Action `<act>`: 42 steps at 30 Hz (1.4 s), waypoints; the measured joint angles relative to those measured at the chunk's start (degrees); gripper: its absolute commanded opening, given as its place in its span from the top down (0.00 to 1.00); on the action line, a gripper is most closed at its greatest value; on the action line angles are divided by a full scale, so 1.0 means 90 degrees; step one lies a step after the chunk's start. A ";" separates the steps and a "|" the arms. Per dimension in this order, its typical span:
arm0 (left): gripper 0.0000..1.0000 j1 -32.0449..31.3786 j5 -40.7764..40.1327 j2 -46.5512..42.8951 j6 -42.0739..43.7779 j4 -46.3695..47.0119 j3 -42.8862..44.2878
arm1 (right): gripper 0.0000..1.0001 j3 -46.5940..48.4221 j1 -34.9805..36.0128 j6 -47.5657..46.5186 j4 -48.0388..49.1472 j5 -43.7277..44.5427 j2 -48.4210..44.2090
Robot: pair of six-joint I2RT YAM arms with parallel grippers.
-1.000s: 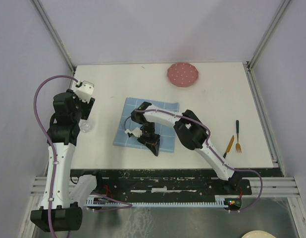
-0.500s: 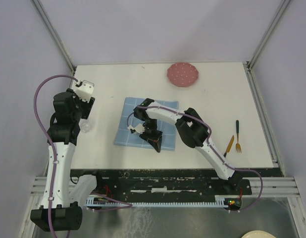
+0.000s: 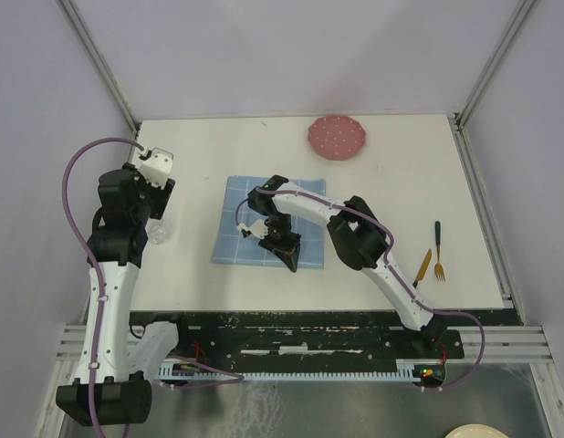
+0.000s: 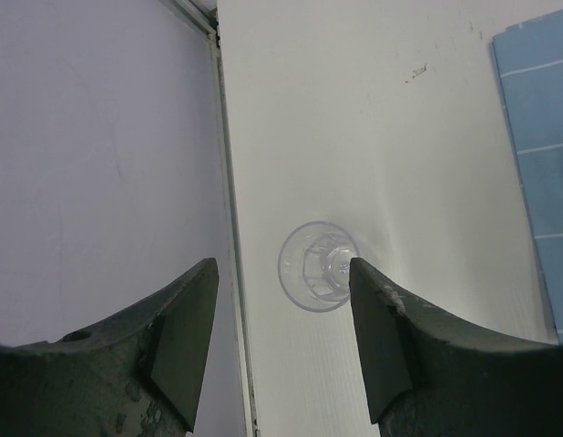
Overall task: Set the dinner table for one person
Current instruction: Move the napkin to the center of the board.
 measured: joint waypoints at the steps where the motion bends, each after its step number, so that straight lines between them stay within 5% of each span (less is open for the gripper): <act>1: 0.33 0.0000 0.0000 0.0000 0.0000 0.0000 0.0000 | 0.98 0.0002 0.0000 0.0000 0.0002 0.0007 0.0000; 23: 0.33 0.0000 0.0000 -0.0080 0.0000 0.0000 -0.0005 | 0.98 0.0000 -0.0362 0.0114 0.0002 0.0148 -0.0002; 31: 0.33 0.0000 0.0000 -0.0080 0.0000 0.0000 -0.0005 | 0.64 -0.0155 -0.0410 -0.0029 0.0036 -0.0124 -0.0129; 42: 0.32 0.0000 0.0121 -0.0070 0.0000 -0.0005 -0.0005 | 0.61 -0.0945 -0.0471 -0.0401 0.0226 -0.0364 -0.1744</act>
